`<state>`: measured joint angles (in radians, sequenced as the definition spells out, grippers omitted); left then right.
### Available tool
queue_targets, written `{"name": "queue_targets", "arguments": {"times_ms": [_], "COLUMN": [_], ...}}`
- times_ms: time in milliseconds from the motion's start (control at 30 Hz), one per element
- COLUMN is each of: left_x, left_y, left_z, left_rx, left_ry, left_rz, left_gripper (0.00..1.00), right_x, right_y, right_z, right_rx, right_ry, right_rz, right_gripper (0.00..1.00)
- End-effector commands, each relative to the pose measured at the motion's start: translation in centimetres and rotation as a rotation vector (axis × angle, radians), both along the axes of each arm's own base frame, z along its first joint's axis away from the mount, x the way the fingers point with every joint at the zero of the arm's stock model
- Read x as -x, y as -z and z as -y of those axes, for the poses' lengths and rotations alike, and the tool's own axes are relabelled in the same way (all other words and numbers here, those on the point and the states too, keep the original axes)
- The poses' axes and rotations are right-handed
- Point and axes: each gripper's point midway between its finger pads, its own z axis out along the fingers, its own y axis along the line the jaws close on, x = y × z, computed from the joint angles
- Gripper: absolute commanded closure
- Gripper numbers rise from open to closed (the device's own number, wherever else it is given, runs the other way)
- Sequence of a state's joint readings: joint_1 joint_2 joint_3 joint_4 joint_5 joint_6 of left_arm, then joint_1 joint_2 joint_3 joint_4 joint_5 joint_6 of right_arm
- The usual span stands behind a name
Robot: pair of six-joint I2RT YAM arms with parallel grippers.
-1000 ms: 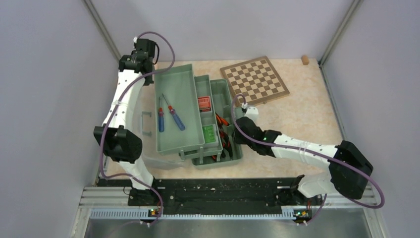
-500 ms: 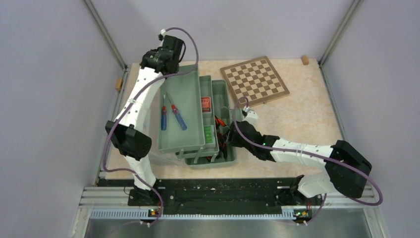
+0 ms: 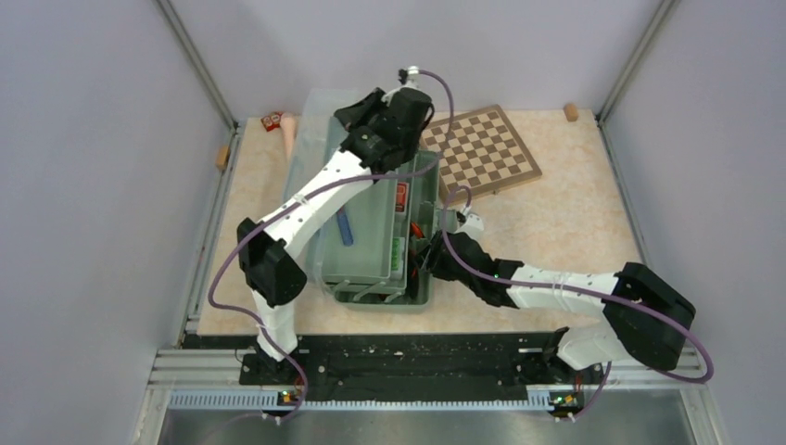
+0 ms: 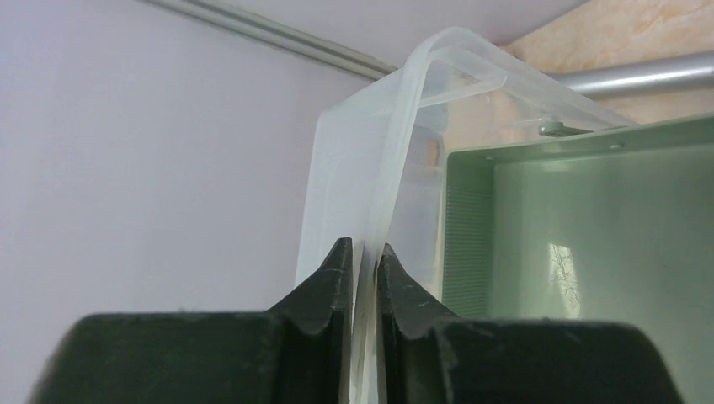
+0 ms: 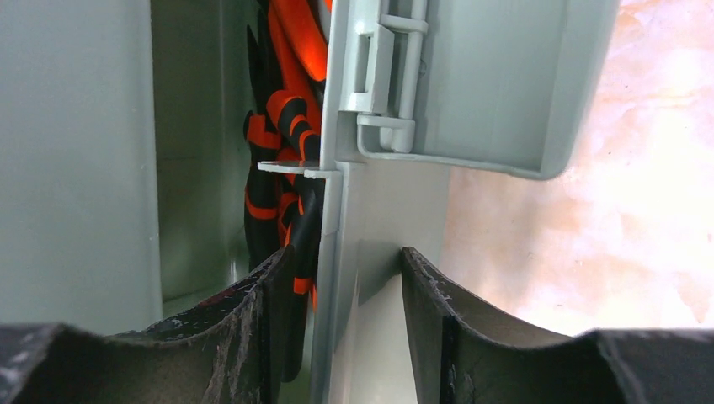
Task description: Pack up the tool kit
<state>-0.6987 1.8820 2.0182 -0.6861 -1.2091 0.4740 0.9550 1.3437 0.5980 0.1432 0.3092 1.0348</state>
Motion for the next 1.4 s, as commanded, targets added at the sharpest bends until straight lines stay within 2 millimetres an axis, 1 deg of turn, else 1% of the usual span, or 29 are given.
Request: {"name": "queue_targets", "arguments": {"times_ms": [0, 200, 300, 400, 433, 567, 667, 800, 867, 933, 967, 1067, 1100, 1167, 1200, 1233, 1267, 1367], "left_x": [1.8, 2.2, 2.2, 2.2, 2.2, 2.3, 2.3, 2.7, 2.9, 3.1, 3.0, 2.9, 3.0, 3.3, 3.5, 3.8, 4.1, 5.0], "left_y": [-8.1, -7.7, -7.3, -7.1, -7.1, -7.4, -7.8, -8.3, -8.4, -8.0, -8.1, -7.4, -6.9, -6.2, -5.0, -5.4, -4.4, -3.3], "left_z": [4.1, 9.7, 11.8, 12.6, 12.8, 13.3, 13.8, 14.4, 14.3, 13.6, 12.6, 10.6, 10.3, 9.0, 8.5, 7.7, 7.1, 5.0], "left_rx": [0.212, 0.190, 0.183, 0.187, 0.193, 0.230, 0.308, 0.477, 0.567, 0.636, 0.697, 0.903, 0.971, 1.060, 1.080, 1.118, 1.143, 1.195], "left_ry": [-0.063, 0.007, 0.038, 0.048, 0.053, 0.084, 0.138, 0.230, 0.266, 0.289, 0.287, 0.287, 0.306, 0.307, 0.300, 0.302, 0.289, 0.266], "left_rz": [0.397, 0.399, 0.391, 0.392, 0.395, 0.404, 0.415, 0.422, 0.414, 0.373, 0.366, 0.308, 0.275, 0.252, 0.227, 0.233, 0.214, 0.196], "left_gripper": [0.84, 0.63, 0.49, 0.35, 0.28, 0.14, 0.08, 0.07, 0.07, 0.07, 0.07, 0.07, 0.07, 0.07, 0.07, 0.07, 0.07, 0.07], "right_x": [1.5, 1.7, 1.6, 1.6, 1.6, 1.6, 1.6, 1.6, 1.4, 1.2, 1.1, 1.0, 1.0, 1.0, 1.1, 1.1, 1.2, 1.1], "right_y": [-2.4, -1.6, -1.5, -1.4, -1.3, -1.0, -0.8, -1.0, -1.6, -2.2, -2.6, -4.1, -4.5, -5.9, -6.5, -7.1, -7.9, -9.4], "right_z": [-3.8, -3.7, -3.7, -3.6, -3.6, -3.6, -3.8, -3.7, -3.3, -2.7, -2.4, -1.5, -1.1, -0.7, -0.5, -0.4, -0.2, 1.2], "right_rx": [-0.179, -0.179, -0.176, -0.171, -0.168, -0.164, -0.162, -0.160, -0.157, -0.146, -0.139, -0.139, -0.134, -0.146, -0.152, -0.153, -0.157, -0.133], "right_ry": [-0.095, -0.087, -0.084, -0.082, -0.081, -0.082, -0.087, -0.083, -0.072, -0.056, -0.046, -0.029, -0.026, -0.029, -0.036, -0.042, -0.046, -0.023], "right_rz": [-0.004, -0.020, -0.020, -0.019, -0.020, -0.025, -0.033, -0.027, -0.009, 0.008, 0.019, 0.059, 0.072, 0.112, 0.127, 0.143, 0.161, 0.198], "right_gripper": [0.52, 0.50, 0.49, 0.47, 0.47, 0.45, 0.43, 0.41, 0.38, 0.36, 0.35, 0.32, 0.32, 0.30, 0.30, 0.30, 0.29, 0.29]}}
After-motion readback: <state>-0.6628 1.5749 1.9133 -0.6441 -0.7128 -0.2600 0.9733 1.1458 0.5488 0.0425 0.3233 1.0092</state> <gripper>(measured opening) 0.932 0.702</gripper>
